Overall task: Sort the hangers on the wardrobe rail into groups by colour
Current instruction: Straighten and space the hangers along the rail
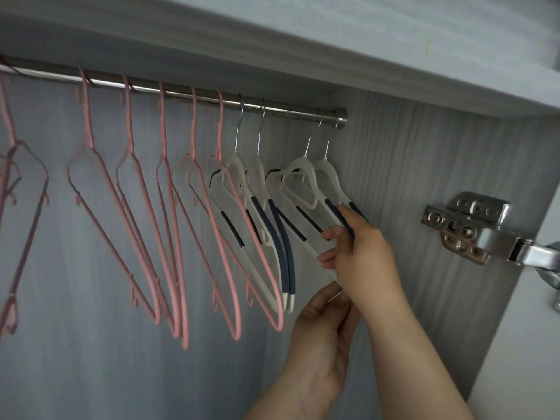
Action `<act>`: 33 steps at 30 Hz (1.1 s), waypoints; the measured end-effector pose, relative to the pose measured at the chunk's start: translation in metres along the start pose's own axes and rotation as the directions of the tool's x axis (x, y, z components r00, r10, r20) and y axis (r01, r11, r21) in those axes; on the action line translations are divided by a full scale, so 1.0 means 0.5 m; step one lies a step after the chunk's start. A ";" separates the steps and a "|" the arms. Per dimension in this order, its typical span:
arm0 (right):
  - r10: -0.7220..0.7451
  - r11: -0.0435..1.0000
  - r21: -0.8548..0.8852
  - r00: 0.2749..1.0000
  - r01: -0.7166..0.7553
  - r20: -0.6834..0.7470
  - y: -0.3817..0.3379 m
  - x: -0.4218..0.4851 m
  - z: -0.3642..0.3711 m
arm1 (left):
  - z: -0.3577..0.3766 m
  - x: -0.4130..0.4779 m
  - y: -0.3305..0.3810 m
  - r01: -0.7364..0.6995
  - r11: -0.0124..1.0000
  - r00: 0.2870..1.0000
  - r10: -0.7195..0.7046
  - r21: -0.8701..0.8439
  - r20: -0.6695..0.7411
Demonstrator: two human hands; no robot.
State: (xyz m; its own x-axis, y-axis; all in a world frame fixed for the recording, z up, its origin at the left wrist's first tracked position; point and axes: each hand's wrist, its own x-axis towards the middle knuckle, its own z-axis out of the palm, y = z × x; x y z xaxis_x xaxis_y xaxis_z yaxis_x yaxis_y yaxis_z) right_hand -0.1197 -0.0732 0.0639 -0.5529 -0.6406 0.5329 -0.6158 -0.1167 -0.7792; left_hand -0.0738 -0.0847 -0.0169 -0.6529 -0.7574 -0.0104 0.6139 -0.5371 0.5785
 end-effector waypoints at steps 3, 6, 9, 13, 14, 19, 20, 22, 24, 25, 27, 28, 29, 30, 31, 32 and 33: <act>-0.016 0.999 -0.031 1.000 0.016 0.000 0.004 -0.002 -0.001 | -0.013 -0.007 0.001 -0.007 0.999 0.999 0.005 -0.041 -0.033; -0.046 0.998 -0.050 0.999 0.047 0.011 0.006 -0.003 -0.004 | -0.036 -0.011 0.001 -0.042 0.997 0.995 0.036 -0.065 -0.092; -0.068 0.994 -0.080 0.998 0.068 0.010 0.007 -0.004 -0.004 | -0.063 -0.019 0.003 -0.080 0.994 0.982 0.065 -0.075 -0.176; -0.075 0.988 -0.134 0.997 0.076 0.009 0.008 -0.006 -0.002 | -0.089 -0.043 0.010 -0.098 0.993 0.977 0.084 -0.067 -0.196; -0.086 0.984 -0.157 0.996 0.086 0.011 0.007 -0.008 -0.002 | -0.095 -0.045 0.013 -0.100 0.993 0.976 0.085 -0.064 -0.201; -0.283 0.832 -0.506 0.958 0.226 -0.036 -0.012 -0.018 -0.016 | -0.101 -0.069 0.041 -0.139 0.988 0.971 0.124 -0.063 -0.202; -0.353 0.812 -0.519 0.933 0.266 -0.074 -0.024 -0.023 -0.020 | -0.106 -0.070 0.048 -0.168 0.982 0.970 0.149 -0.088 -0.194; -0.443 0.830 -0.433 0.887 0.351 -0.131 -0.057 -0.036 -0.025 | -0.100 -0.080 0.061 -0.209 0.973 0.968 0.191 -0.103 -0.162; -0.412 0.892 -0.241 0.907 0.383 -0.083 -0.091 -0.047 -0.013 | -0.099 -0.084 0.067 -0.211 0.974 0.967 0.195 -0.083 -0.163; -0.362 0.919 -0.175 0.932 0.353 -0.016 -0.103 -0.050 0.000 | -0.097 -0.084 0.071 -0.199 0.975 0.966 0.179 -0.097 -0.188; -0.228 0.960 -0.136 0.966 0.244 0.123 -0.117 -0.051 0.030 | -0.091 -0.092 0.075 -0.186 0.978 0.967 0.165 -0.096 -0.195; -0.158 0.977 -0.115 0.972 0.179 0.174 -0.119 -0.048 0.044 | -0.092 -0.095 0.077 -0.174 0.980 0.969 0.153 -0.098 -0.196; -0.087 0.992 -0.071 0.972 0.104 0.217 -0.121 -0.046 0.055 | -0.096 -0.100 0.080 -0.178 0.979 0.968 0.155 -0.101 -0.198; -0.016 1.000 -0.007 0.966 0.019 0.257 -0.123 -0.046 0.063 | -0.100 -0.105 0.083 -0.175 0.980 0.967 0.154 -0.090 -0.203; 0.047 0.996 0.061 0.954 -0.068 0.296 -0.124 -0.047 0.069 | -0.102 -0.113 0.084 -0.176 0.982 0.966 0.158 -0.073 -0.202; 0.094 0.983 0.117 0.941 -0.139 0.326 -0.123 -0.048 0.074 | -0.108 -0.114 0.085 -0.174 0.983 0.965 0.157 -0.064 -0.209; 0.125 0.972 0.148 0.932 -0.184 0.340 -0.122 -0.051 0.079 | -0.112 -0.113 0.086 -0.173 0.983 0.963 0.156 -0.063 -0.219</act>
State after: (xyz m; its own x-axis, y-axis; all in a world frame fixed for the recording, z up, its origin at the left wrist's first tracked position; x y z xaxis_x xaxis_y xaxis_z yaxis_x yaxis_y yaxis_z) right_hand -0.0459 -0.0797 0.0847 -0.4015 -0.8696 0.2873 -0.4130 -0.1080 -0.9043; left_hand 0.0146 -0.0859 -0.0372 -0.4363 -0.8945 -0.0981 0.7446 -0.4201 0.5188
